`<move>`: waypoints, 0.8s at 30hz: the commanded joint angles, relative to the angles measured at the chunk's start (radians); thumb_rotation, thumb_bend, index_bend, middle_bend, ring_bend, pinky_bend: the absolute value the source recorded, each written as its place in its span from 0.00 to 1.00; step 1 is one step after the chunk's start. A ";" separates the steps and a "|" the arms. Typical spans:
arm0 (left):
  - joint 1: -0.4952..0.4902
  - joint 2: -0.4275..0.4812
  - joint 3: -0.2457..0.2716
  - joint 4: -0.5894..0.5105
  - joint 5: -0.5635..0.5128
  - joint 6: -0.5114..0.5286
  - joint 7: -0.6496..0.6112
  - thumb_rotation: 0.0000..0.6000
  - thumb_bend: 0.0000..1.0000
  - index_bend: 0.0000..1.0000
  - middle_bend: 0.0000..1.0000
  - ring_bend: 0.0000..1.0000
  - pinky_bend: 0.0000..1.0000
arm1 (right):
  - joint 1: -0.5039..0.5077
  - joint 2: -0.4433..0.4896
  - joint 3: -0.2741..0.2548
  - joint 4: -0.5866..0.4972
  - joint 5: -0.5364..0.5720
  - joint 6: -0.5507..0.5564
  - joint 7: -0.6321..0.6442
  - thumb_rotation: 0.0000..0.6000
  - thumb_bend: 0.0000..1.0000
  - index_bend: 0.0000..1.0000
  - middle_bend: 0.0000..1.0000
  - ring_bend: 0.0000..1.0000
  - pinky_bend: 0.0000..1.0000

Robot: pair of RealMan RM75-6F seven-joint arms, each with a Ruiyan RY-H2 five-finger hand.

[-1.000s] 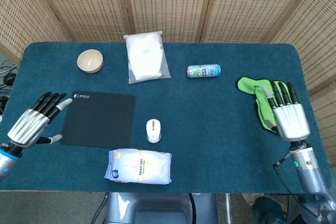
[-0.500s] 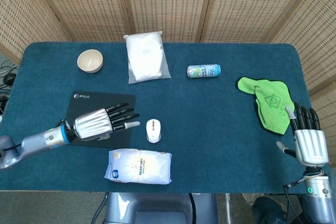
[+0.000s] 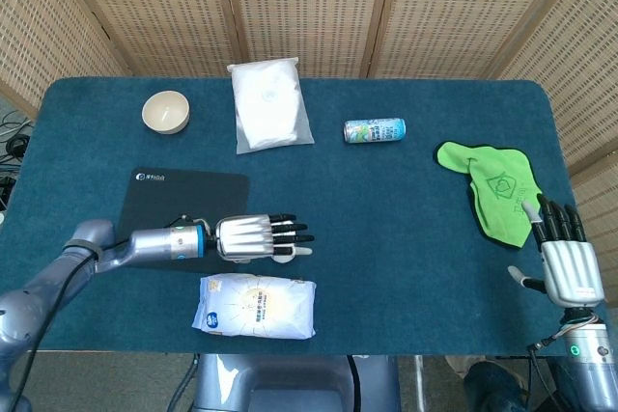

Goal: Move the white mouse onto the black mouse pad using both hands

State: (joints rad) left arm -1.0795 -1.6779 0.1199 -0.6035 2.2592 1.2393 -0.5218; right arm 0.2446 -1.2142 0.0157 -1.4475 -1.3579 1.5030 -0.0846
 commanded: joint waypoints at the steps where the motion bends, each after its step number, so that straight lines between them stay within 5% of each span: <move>1: -0.054 -0.110 0.045 0.139 -0.017 -0.041 -0.067 1.00 0.12 0.00 0.00 0.00 0.14 | -0.008 0.008 0.017 -0.001 0.013 -0.003 0.013 1.00 0.00 0.00 0.00 0.00 0.00; 9: -0.075 -0.195 0.136 0.327 -0.027 -0.026 -0.114 1.00 0.13 0.00 0.00 0.00 0.18 | -0.024 0.016 0.045 0.006 0.023 -0.023 0.030 1.00 0.00 0.00 0.00 0.00 0.00; 20: -0.091 -0.259 0.199 0.414 -0.078 -0.046 -0.117 1.00 0.13 0.00 0.01 0.07 0.24 | -0.038 0.020 0.072 0.008 0.020 -0.037 0.031 1.00 0.00 0.00 0.00 0.00 0.00; 24: -0.102 -0.271 0.226 0.428 -0.081 -0.054 -0.107 1.00 0.13 0.10 0.07 0.10 0.26 | -0.042 0.020 0.082 0.010 0.026 -0.043 0.024 1.00 0.00 0.00 0.00 0.00 0.00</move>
State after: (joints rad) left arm -1.1777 -1.9452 0.3399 -0.1794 2.1784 1.1881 -0.6327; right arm 0.2029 -1.1944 0.0970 -1.4378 -1.3330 1.4612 -0.0601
